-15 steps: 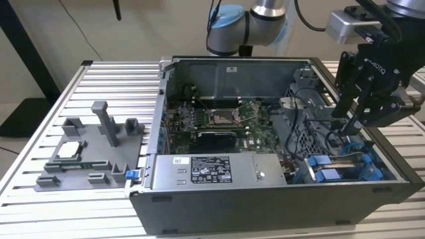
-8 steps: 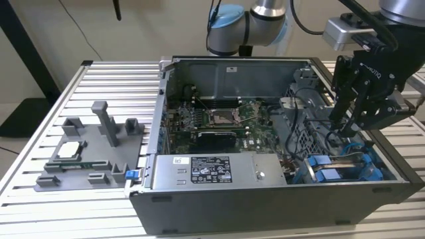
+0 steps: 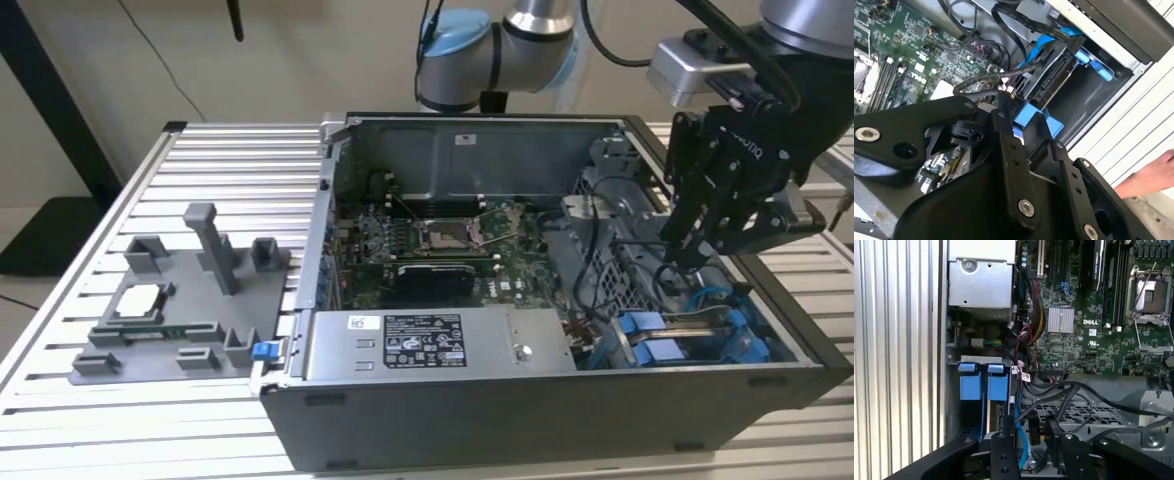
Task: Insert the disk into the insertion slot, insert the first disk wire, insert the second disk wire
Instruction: 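Insert the first disk wire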
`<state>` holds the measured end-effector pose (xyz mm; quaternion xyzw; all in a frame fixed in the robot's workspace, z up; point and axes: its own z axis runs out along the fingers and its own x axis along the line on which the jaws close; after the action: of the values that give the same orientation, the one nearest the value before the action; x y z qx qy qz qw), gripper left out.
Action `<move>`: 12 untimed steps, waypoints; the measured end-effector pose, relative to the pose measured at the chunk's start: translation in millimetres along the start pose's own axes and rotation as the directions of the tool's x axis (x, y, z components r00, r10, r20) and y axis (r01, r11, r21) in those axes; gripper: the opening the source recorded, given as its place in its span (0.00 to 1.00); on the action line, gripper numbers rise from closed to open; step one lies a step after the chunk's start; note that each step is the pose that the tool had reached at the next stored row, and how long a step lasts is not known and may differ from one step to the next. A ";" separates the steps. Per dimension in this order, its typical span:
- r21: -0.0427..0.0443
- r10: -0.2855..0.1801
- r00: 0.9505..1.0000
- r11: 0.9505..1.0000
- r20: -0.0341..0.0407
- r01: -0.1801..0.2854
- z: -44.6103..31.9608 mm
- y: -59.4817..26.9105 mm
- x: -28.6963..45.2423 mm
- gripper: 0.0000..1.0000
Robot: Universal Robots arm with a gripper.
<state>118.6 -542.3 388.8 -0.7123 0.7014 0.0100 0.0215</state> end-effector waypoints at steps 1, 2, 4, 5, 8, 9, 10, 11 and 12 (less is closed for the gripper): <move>0.001 0.000 1.000 1.000 0.003 0.000 0.2 0.0 0.0 1.00; 0.001 0.000 1.000 1.000 0.003 0.000 0.3 0.2 0.0 1.00; 0.002 0.000 1.000 1.000 0.003 0.000 0.4 0.7 0.0 1.00; 0.002 0.000 1.000 1.000 0.004 0.000 0.4 0.8 0.0 1.00; 0.004 0.000 1.000 1.000 0.009 0.000 0.4 1.1 0.0 1.00; 0.005 0.000 1.000 1.000 0.013 0.000 0.6 1.2 0.1 1.00; 0.007 0.000 1.000 1.000 0.019 0.000 0.7 1.3 0.1 1.00; 0.009 0.000 1.000 1.000 0.028 0.000 0.6 1.3 0.0 1.00; 0.010 0.000 0.999 1.000 0.033 0.000 0.6 1.3 0.2 1.00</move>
<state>117.3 -542.4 388.1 -0.7120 0.7010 0.0185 0.0368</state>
